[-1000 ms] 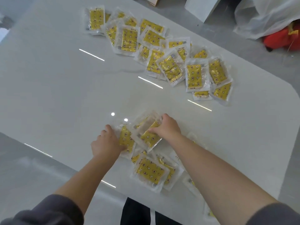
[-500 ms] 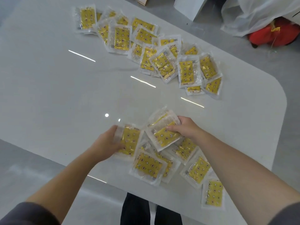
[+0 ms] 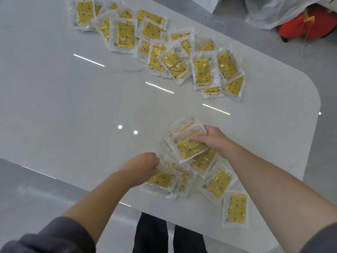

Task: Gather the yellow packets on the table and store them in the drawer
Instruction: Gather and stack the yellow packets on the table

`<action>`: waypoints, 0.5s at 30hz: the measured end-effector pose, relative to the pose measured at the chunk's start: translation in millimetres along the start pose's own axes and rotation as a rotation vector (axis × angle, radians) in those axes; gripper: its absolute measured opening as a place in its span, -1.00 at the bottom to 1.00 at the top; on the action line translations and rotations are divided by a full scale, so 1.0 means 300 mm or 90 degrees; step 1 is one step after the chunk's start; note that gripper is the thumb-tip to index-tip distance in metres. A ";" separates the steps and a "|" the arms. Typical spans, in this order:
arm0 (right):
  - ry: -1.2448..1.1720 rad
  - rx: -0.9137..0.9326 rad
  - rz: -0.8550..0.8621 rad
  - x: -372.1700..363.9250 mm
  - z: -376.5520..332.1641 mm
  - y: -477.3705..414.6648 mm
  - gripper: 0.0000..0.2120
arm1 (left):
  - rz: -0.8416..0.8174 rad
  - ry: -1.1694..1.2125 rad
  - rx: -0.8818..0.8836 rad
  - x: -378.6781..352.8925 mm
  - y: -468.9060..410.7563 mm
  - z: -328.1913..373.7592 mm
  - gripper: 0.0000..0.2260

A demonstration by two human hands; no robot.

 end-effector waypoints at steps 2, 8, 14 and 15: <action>-0.025 -0.010 0.002 0.021 -0.016 0.003 -0.66 | 0.018 0.048 0.006 0.058 0.007 -0.001 -0.93; -0.163 -0.014 0.010 0.110 -0.099 -0.038 -0.65 | 0.217 0.376 0.165 0.317 0.001 -0.107 -0.75; -0.330 0.042 -0.005 0.201 -0.297 -0.091 -0.69 | 0.415 0.843 0.171 0.468 -0.158 -0.044 -0.87; -0.358 0.058 0.003 0.228 -0.339 -0.104 -0.70 | 0.446 0.861 0.168 0.505 -0.203 -0.026 -0.88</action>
Point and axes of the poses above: each hand's wrist, its own y-axis away from the middle knuckle, its own x-axis out of the back of the hand, z = x × y, the point moved 4 cm from there along -y, towards the middle knuckle, and after that the axes turned 7 degrees about -x, right-handed, at the moved point
